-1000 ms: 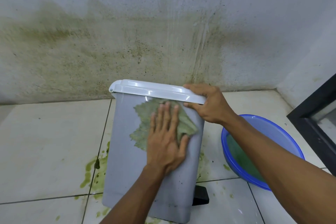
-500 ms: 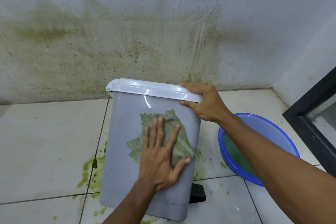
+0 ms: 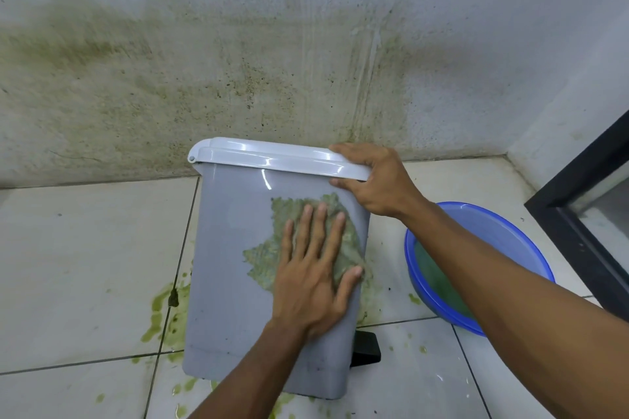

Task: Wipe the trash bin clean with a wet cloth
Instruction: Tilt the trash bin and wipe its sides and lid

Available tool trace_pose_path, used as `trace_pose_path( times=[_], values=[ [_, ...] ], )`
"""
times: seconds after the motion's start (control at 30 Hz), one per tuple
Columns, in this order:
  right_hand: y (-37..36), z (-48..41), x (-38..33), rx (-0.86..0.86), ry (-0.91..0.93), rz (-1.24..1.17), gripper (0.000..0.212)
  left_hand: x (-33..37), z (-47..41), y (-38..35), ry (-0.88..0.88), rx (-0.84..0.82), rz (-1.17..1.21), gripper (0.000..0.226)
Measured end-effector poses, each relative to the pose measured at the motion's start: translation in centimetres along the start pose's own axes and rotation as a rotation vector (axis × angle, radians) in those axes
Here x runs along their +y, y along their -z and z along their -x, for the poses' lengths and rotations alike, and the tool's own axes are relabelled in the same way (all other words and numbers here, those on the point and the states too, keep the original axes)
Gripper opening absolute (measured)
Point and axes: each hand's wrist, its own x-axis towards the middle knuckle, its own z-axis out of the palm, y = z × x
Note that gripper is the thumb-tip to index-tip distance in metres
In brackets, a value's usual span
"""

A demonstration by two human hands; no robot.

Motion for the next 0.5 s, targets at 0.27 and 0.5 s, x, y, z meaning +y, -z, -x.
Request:
trace_pose_path(
  times=[0.27, 0.5],
  values=[
    [0.1, -0.6, 0.4, -0.003, 0.013, 0.024, 0.056, -2.6, 2.7, -0.2, -0.020, -0.017, 0.008, 0.077],
    [-0.7, -2.2, 0.6, -0.013, -0.010, 0.006, 0.055, -5.8, -1.8, 0.7, 0.224, 0.014, 0.018, 0.079]
  ],
)
